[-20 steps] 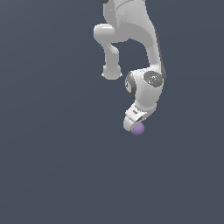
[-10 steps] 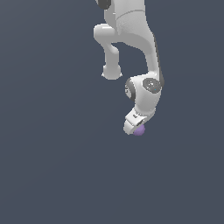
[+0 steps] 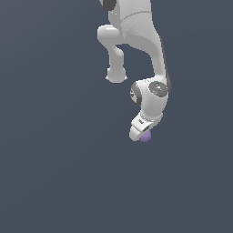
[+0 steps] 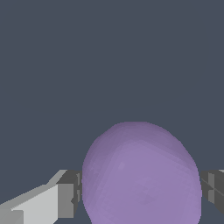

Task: Pick up the object and move it to a goal position.

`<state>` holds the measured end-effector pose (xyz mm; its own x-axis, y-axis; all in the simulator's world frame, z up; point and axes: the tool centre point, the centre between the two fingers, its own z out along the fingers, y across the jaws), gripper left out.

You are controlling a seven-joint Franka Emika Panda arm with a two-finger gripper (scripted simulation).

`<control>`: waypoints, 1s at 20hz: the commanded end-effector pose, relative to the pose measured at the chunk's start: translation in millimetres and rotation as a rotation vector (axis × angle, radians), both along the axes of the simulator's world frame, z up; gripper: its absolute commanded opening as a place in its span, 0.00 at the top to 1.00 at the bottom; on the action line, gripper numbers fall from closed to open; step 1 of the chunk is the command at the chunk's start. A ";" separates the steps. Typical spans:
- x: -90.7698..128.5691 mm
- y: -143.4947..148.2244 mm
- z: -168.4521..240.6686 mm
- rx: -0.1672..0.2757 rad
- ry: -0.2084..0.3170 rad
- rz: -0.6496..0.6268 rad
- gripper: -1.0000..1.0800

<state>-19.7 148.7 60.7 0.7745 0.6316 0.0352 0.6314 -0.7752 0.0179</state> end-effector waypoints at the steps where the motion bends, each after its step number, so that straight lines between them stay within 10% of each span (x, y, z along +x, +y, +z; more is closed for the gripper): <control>1: -12.3 -6.0 -21.2 -0.008 0.039 -0.005 1.00; 20: -18.1 -19.6 45.0 -0.003 0.004 -0.002 1.00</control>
<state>-34.6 132.6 97.2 0.7755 0.6306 0.0306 0.6304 -0.7761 0.0170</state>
